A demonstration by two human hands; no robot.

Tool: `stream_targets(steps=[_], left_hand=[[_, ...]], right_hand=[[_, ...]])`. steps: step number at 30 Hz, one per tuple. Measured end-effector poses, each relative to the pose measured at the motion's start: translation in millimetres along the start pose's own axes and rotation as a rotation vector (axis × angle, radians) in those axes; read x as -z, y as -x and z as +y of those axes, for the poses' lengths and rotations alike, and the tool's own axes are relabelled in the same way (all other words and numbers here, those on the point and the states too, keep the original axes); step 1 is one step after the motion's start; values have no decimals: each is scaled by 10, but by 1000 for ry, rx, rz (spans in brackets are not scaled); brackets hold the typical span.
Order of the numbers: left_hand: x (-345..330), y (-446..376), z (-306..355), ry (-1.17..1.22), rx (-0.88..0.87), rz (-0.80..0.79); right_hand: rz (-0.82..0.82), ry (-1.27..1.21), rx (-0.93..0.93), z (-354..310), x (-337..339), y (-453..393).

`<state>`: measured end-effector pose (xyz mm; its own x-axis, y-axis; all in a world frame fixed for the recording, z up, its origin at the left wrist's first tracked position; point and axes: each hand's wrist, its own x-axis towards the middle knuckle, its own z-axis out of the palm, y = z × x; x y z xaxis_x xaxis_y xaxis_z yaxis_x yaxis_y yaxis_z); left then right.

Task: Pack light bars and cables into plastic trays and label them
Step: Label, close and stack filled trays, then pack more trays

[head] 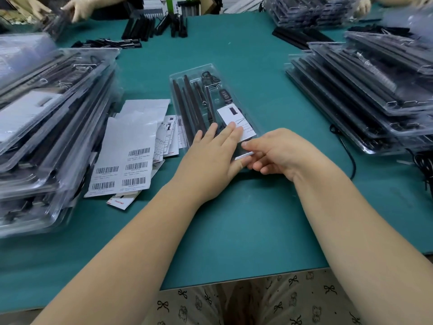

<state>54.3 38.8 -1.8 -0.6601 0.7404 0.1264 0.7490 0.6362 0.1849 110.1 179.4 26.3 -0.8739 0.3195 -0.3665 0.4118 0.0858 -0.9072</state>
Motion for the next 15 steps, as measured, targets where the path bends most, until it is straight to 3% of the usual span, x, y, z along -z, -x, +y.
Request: stream_targets(steps=[4, 7, 15], left_hand=[[111, 58, -60, 295, -11, 113], [143, 82, -130, 384, -14, 103], [205, 36, -56, 522, 24, 302]], right_hand=[[92, -14, 32, -18, -78, -10], [172, -9, 63, -35, -98, -15], [598, 275, 436, -57, -152, 83]])
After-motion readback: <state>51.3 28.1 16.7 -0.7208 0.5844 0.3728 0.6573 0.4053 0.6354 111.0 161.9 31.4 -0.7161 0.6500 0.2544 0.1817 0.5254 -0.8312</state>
